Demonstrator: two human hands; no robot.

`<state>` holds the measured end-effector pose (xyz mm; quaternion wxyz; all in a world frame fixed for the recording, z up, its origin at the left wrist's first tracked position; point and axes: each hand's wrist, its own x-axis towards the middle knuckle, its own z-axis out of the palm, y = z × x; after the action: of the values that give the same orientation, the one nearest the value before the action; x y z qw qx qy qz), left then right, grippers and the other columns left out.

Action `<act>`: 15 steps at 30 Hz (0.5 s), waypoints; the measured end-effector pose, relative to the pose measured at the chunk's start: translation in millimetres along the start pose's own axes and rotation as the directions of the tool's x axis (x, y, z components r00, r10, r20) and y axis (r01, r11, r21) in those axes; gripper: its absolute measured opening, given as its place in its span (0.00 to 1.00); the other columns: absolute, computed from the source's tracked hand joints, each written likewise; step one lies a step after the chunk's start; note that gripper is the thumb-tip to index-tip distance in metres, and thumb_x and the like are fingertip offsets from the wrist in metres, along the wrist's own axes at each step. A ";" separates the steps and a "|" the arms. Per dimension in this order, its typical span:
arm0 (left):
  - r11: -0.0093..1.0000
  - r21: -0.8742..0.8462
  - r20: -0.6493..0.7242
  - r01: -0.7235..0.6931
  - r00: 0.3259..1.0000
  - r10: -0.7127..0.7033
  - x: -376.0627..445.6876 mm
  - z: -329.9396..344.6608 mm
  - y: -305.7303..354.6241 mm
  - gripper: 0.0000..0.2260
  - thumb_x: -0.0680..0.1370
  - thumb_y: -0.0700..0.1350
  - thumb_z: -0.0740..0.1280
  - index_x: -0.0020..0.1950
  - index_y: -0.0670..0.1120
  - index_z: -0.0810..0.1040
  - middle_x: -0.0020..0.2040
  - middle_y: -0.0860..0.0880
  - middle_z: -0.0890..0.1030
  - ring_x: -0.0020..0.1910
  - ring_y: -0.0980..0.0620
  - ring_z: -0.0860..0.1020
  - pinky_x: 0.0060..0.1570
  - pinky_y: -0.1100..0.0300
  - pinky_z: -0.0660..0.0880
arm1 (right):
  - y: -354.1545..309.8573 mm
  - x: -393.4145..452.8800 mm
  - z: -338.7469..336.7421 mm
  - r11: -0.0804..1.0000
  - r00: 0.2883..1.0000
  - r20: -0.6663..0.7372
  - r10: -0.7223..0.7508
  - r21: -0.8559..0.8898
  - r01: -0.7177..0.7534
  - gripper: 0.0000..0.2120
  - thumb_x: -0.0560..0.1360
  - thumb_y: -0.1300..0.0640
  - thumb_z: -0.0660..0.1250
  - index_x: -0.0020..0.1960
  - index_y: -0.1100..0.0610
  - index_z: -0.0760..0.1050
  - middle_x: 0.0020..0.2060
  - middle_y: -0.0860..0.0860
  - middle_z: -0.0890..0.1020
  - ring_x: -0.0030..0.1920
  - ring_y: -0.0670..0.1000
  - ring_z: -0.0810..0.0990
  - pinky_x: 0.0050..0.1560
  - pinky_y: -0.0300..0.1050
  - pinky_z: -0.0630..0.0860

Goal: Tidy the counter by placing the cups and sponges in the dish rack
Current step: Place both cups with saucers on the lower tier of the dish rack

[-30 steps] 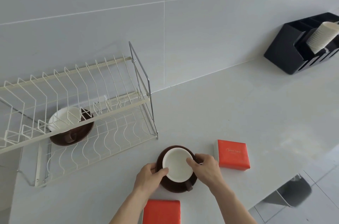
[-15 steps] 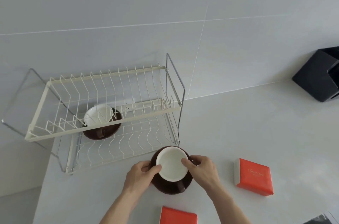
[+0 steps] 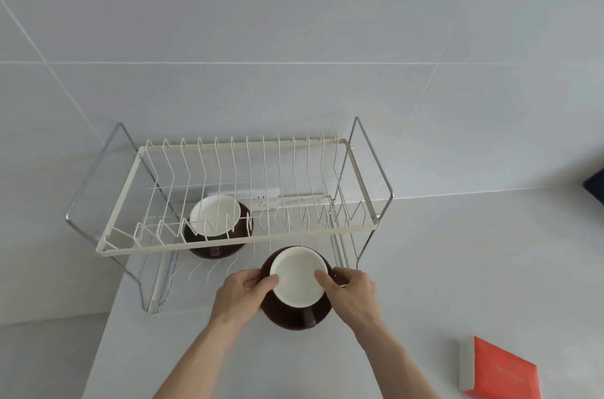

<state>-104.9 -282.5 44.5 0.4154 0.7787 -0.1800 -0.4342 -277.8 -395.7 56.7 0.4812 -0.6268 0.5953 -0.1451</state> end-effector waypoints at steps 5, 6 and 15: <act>0.999 0.033 -0.058 -0.013 0.998 0.015 25.6 -4.5 12.5 0.18 0.63 0.63 0.69 0.45 0.53 0.86 0.43 0.56 0.88 0.47 0.54 0.85 0.55 0.48 0.81 | -16.3 25.1 15.0 0.999 1.000 0.004 -0.027 -0.030 0.027 0.18 0.71 0.42 0.68 0.42 0.59 0.81 0.39 0.53 0.84 0.43 0.54 0.82 0.45 0.52 0.80; 0.999 0.035 -0.074 -0.016 0.997 0.018 30.7 -4.1 14.3 0.18 0.64 0.63 0.69 0.46 0.54 0.86 0.43 0.57 0.87 0.48 0.55 0.85 0.56 0.48 0.81 | -18.3 30.1 17.8 0.999 0.999 0.006 -0.031 -0.030 0.031 0.17 0.71 0.43 0.68 0.41 0.57 0.81 0.38 0.52 0.84 0.43 0.54 0.81 0.46 0.52 0.80; 1.000 -0.013 -0.192 -0.003 0.981 0.000 68.2 12.5 29.3 0.12 0.75 0.53 0.70 0.35 0.49 0.76 0.34 0.51 0.79 0.39 0.49 0.77 0.43 0.52 0.73 | -27.4 73.0 34.0 0.999 1.000 0.010 -0.014 -0.029 0.014 0.15 0.71 0.41 0.64 0.46 0.52 0.78 0.43 0.50 0.83 0.47 0.54 0.81 0.50 0.53 0.79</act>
<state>-74.8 -349.7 28.6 0.4361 0.8142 -0.1369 -0.3580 -217.4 -450.5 32.5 0.4740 -0.6385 0.5907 -0.1367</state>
